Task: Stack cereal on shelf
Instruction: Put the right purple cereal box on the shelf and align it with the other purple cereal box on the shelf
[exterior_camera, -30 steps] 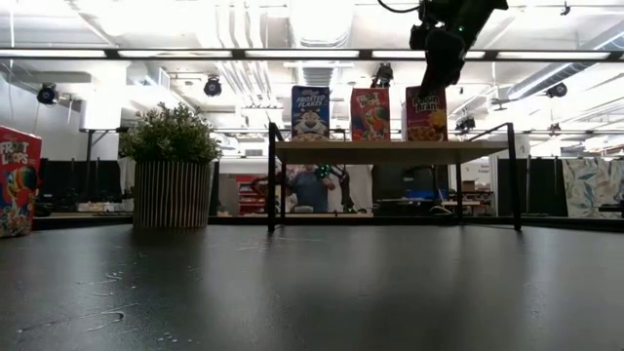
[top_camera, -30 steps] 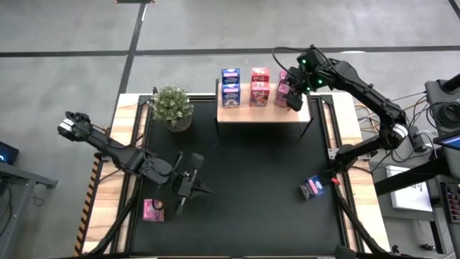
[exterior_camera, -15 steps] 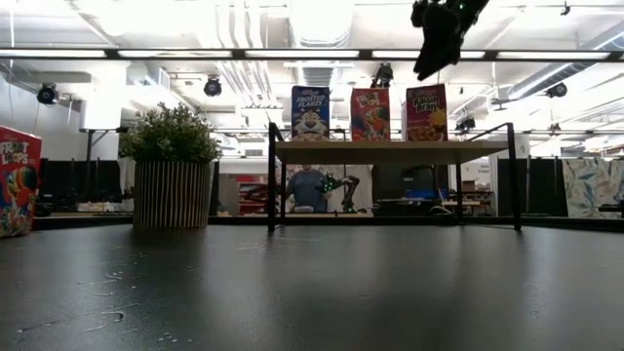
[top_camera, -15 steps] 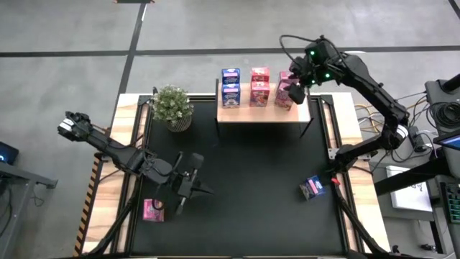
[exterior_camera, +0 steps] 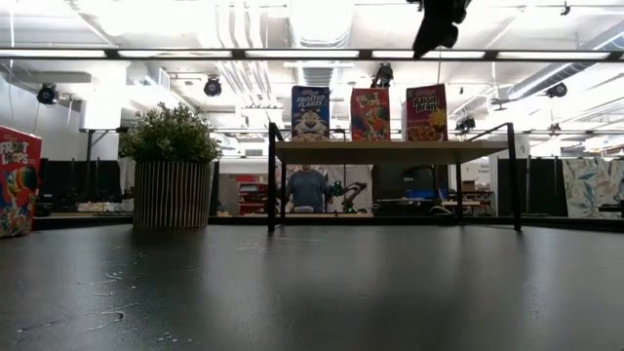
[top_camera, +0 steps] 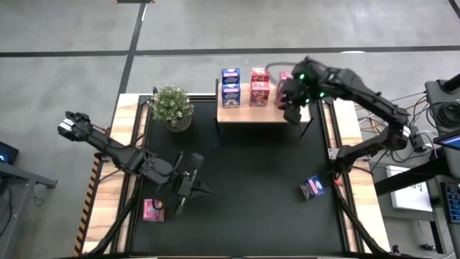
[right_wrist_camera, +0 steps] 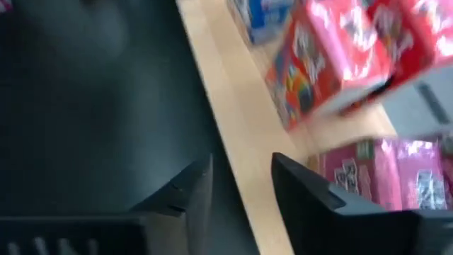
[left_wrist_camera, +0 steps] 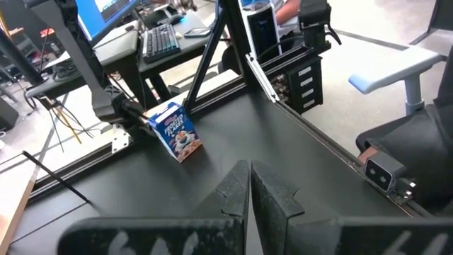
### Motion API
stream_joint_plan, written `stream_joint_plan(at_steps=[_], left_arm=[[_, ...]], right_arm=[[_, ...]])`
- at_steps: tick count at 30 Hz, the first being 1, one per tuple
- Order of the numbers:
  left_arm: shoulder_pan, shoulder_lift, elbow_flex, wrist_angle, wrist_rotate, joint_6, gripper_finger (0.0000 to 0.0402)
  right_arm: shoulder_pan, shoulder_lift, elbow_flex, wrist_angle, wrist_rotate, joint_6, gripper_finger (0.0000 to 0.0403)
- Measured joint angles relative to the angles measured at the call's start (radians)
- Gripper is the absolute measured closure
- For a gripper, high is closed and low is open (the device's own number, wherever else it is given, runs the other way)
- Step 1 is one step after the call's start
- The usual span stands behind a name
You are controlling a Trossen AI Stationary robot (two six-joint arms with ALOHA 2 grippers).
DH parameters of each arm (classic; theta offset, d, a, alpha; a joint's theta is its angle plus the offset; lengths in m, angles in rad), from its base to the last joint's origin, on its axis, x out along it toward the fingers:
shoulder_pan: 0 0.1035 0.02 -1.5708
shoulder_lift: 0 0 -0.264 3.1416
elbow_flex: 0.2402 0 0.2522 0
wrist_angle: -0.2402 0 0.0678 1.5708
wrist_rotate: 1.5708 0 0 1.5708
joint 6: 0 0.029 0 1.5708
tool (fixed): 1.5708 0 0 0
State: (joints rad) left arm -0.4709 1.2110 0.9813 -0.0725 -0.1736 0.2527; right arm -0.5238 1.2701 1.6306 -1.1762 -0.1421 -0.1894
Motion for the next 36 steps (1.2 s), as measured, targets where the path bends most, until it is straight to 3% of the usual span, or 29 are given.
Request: stream_joint_plan(at_steps=[6,11,15,21,36], left_arm=[[0.000,0.000,0.000,-0.006,0.000,0.000,0.0402],[0.000,0.001,0.000,-0.008,0.000,0.000,0.0402],[0.000,0.001,-0.001,-0.010,0.000,0.000,0.0402],[0.000,0.001,-0.001,-0.011,0.000,0.000,0.0402],[0.000,0.001,-0.002,-0.012,0.000,0.000,0.0402]], right_arm=[[0.057,0.001,-0.156,0.024,0.281,0.015,0.0335],[0.054,0.000,-0.243,0.065,0.419,0.014,0.0383],[0.054,0.000,-0.259,0.087,0.505,0.003,0.0393],[0.050,-0.001,-0.259,0.081,0.578,-0.029,0.0394],[0.040,-0.001,-0.259,0.082,0.591,-0.076,0.0394]])
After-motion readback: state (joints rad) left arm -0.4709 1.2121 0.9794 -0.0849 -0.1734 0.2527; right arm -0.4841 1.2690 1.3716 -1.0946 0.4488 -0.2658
